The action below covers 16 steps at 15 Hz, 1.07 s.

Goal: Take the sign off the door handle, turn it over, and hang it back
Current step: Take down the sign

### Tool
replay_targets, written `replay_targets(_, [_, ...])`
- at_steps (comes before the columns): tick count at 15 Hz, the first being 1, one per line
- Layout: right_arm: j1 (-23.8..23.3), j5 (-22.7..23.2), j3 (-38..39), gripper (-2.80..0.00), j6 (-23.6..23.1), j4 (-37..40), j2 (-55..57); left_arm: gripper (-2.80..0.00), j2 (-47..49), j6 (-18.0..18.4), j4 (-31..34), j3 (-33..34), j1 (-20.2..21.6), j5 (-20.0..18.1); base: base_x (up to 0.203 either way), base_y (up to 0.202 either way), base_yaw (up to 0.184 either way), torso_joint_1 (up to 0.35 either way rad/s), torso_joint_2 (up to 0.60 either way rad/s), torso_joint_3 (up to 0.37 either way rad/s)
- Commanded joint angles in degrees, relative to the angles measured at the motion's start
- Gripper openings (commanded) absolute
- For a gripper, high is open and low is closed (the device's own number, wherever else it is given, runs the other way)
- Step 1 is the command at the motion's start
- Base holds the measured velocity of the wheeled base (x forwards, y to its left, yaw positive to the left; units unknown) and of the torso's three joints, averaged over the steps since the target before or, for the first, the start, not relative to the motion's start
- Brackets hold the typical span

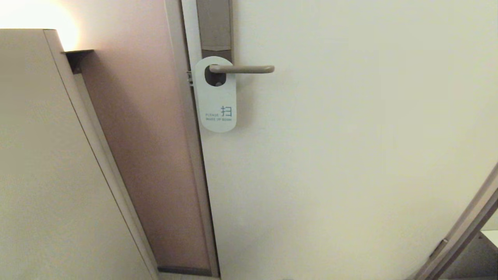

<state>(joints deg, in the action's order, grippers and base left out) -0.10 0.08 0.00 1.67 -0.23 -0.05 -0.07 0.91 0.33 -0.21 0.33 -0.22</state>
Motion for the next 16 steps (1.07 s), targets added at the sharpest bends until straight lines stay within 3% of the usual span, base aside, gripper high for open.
replay_targets(1, [0.01, 0.0, 0.0, -2.8, 0.0, -0.03, 0.05, -2.8, 0.07, 0.32, 0.02, -0.1, 0.02, -0.04, 0.0, 0.0, 0.0, 0.0, 0.0, 0.0])
replay_targets(16, [0.01, 0.0, 0.0, -2.8, 0.0, -0.03, 0.05, -2.8, 0.07, -1.53, -1.03, 0.12, -0.07, 0.75, 0.0, 0.0, 0.0, 0.0, 0.0, 0.0])
